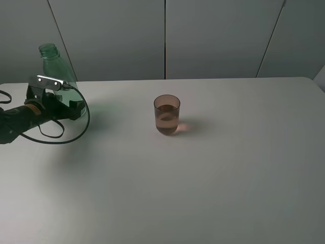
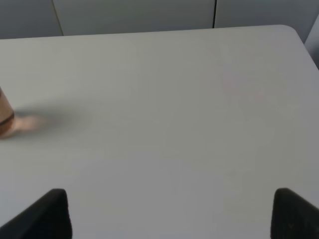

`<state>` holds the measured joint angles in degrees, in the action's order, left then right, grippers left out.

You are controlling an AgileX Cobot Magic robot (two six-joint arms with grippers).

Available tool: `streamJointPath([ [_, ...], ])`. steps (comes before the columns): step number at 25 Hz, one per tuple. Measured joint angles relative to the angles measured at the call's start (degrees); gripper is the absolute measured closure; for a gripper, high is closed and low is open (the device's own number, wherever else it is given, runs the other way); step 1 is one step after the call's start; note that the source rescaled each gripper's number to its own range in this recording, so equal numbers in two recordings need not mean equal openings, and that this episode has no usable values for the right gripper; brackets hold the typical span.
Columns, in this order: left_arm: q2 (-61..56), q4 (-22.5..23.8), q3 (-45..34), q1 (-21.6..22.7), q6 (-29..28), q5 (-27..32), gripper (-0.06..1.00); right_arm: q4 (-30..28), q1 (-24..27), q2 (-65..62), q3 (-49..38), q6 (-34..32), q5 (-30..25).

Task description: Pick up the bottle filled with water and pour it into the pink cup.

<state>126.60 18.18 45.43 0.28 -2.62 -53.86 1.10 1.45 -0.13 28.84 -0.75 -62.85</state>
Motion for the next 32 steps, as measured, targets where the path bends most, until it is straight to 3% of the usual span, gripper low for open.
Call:
streamJointPath([
  [6, -1.4, 0.0, -2.3, 0.0, -2.5, 5.8, -0.03, 0.0, 0.0, 0.0, 0.0, 0.0, 0.0],
  [11, -6.4, -0.1, -4.0, 0.0, -2.8, 15.1, -0.03, 0.0, 0.0, 0.0, 0.0, 0.0, 0.0],
  [17, -19.7, -0.1, -5.3, 0.0, -7.0, 33.8, -0.03, 0.0, 0.0, 0.0, 0.0, 0.0, 0.0],
  [25, -48.5, -2.3, -5.3, 0.0, -12.9, 60.1, -0.03, 0.0, 0.0, 0.0, 0.0, 0.0, 0.0],
  [28, -58.4, -7.5, -4.8, 0.0, -6.9, 70.4, -0.03, 0.0, 0.0, 0.0, 0.0, 0.0, 0.0],
  [32, -68.5, -18.8, -4.2, 0.0, 5.8, 84.1, -0.03, 0.0, 0.0, 0.0, 0.0, 0.0, 0.0],
])
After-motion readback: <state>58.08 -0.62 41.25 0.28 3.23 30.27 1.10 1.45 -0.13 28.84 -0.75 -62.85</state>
